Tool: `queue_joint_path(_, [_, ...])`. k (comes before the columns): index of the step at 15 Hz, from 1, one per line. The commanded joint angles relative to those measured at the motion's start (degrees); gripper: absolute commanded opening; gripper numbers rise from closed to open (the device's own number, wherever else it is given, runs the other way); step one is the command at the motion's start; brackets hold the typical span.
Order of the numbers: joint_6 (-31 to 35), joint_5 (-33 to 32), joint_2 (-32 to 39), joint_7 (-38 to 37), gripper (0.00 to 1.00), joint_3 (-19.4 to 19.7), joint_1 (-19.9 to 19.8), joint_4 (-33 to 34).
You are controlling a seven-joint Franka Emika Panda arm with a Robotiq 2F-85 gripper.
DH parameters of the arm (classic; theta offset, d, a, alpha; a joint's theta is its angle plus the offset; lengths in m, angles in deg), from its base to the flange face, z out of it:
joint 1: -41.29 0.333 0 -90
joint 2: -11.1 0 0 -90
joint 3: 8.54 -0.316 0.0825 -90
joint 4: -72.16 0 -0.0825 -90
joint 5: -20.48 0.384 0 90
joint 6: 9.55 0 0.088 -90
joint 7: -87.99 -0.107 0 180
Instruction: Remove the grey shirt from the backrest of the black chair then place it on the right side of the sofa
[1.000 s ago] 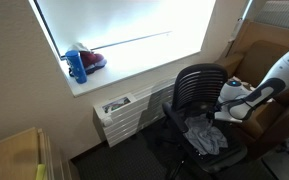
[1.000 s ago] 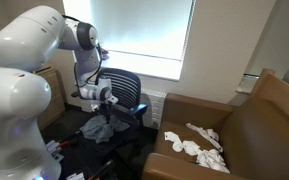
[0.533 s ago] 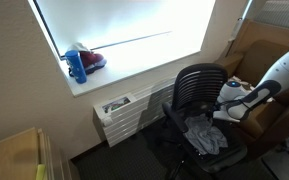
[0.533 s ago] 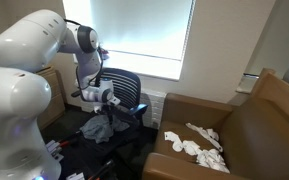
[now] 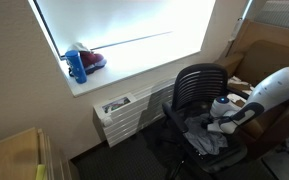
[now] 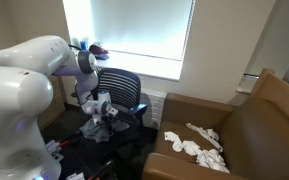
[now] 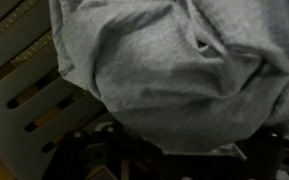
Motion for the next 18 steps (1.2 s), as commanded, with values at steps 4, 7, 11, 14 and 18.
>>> queue_joint_path(4, [-13.4, -0.3, 3.4, 0.0, 0.59, -0.4, 0.3, 10.9])
queue_joint_path(7, [-19.4, -0.7, 4.0, -1.5, 0.39, -0.1, -0.2, 14.4])
queue_joint_path(11, [-24.7, -0.7, 1.9, -2.6, 0.12, -0.9, -2.7, 14.6])
queue_joint_path(14, [-24.1, 1.1, -3.3, -0.9, 0.0, -0.5, -4.1, 11.6])
queue_joint_path(18, [-13.7, 0.6, -15.0, -1.2, 0.01, 0.2, -4.0, 0.4])
